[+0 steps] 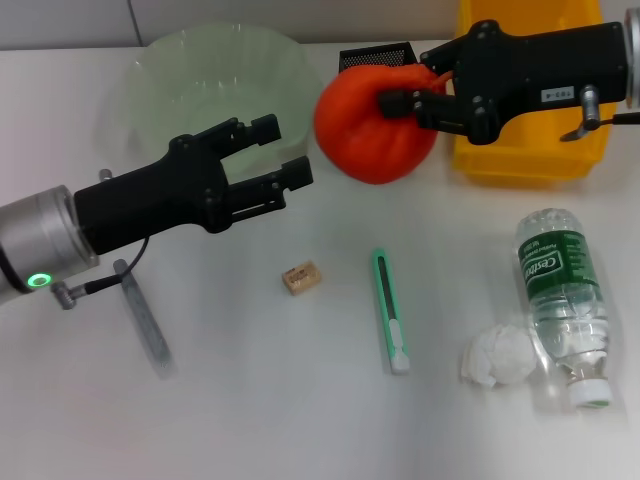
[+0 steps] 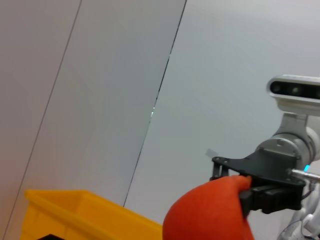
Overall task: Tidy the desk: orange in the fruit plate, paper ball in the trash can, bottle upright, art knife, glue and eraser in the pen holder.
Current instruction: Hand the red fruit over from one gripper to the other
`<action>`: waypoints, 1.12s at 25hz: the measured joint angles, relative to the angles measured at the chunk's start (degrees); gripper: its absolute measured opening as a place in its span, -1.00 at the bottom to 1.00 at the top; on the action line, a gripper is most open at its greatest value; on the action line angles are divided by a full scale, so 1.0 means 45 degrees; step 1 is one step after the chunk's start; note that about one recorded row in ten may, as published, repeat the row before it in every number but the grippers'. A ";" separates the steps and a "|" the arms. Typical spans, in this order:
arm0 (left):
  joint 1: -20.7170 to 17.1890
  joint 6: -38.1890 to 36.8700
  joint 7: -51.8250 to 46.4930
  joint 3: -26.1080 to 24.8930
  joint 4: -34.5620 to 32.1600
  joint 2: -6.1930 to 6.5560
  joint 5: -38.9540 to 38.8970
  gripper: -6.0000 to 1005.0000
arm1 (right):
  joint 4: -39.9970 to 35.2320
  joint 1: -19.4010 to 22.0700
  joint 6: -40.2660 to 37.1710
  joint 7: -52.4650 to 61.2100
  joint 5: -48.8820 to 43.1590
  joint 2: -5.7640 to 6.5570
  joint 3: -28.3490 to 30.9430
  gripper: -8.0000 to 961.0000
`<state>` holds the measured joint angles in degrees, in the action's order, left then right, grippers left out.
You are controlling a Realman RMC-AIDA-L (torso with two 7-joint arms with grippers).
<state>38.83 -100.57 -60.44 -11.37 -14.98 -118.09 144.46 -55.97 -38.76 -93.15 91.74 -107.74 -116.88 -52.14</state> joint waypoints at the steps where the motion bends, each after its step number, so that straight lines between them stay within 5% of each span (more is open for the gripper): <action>1: 0.0000 0.0000 0.0000 0.0000 0.0000 0.0000 0.0000 0.59 | 0.0143 -0.0032 -0.0005 -0.0079 0.0061 -0.0005 0.0000 -0.69; 11: 0.0270 0.0403 0.0110 -0.0013 0.0453 -0.0080 -0.0031 0.58 | 0.0531 -0.0170 0.0016 -0.0511 0.0139 -0.0284 -0.0118 -0.70; 25: 0.0308 0.0898 0.0268 -0.0013 0.0715 -0.0085 -0.0158 0.58 | 0.0816 -0.0299 -0.0064 -0.0543 0.0156 -0.0317 -0.0168 -0.70; 28: 0.0314 0.0965 0.0405 0.0010 0.0754 -0.0084 -0.0169 0.41 | 0.0841 -0.0295 -0.0056 -0.0545 0.0155 -0.0316 -0.0171 -0.70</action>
<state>40.24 -96.23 -58.62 -11.32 -11.59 -118.47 143.70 -52.19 -40.09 -93.40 89.29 -107.04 -118.30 -52.91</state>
